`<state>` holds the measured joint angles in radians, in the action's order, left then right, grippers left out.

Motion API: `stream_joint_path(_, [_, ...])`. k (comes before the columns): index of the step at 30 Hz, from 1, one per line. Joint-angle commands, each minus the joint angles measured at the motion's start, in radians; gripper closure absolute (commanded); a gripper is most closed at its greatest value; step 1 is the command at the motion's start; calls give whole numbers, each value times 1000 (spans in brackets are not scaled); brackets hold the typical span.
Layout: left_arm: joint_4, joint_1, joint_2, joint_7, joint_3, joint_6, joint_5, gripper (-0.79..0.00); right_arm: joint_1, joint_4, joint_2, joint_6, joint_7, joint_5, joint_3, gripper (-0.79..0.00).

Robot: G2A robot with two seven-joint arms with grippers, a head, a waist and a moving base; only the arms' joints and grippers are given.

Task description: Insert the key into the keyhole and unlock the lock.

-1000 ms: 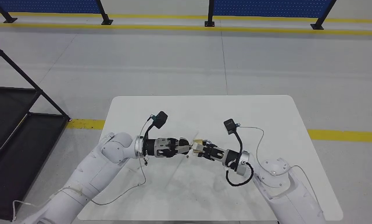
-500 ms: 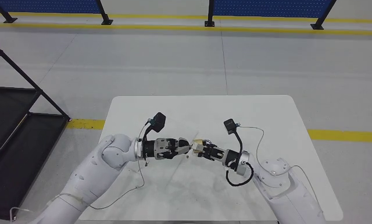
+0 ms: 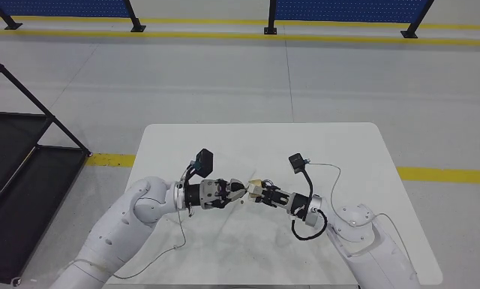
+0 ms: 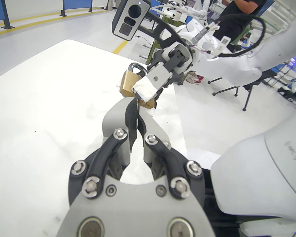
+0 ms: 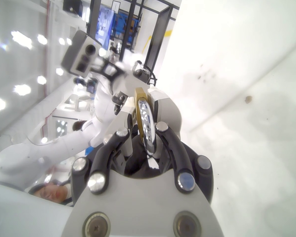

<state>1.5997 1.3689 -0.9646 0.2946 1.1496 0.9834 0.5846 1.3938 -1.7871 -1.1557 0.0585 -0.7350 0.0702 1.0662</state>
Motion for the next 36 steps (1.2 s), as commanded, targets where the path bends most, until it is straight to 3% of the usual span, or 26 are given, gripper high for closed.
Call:
stream_joint_path(1, [9, 11, -2, -38, 6, -6, 48, 0, 0, 0, 0, 0, 0, 0, 0, 0])
stream_joint_path(19, [92, 105, -14, -326, 41, -106, 428, 0, 0, 0, 0, 0, 0, 0, 0, 0])
stream_joint_path(36, [146, 165, -18, -484, 48, -232, 656, 0, 0, 0, 0, 0, 0, 0, 0, 0])
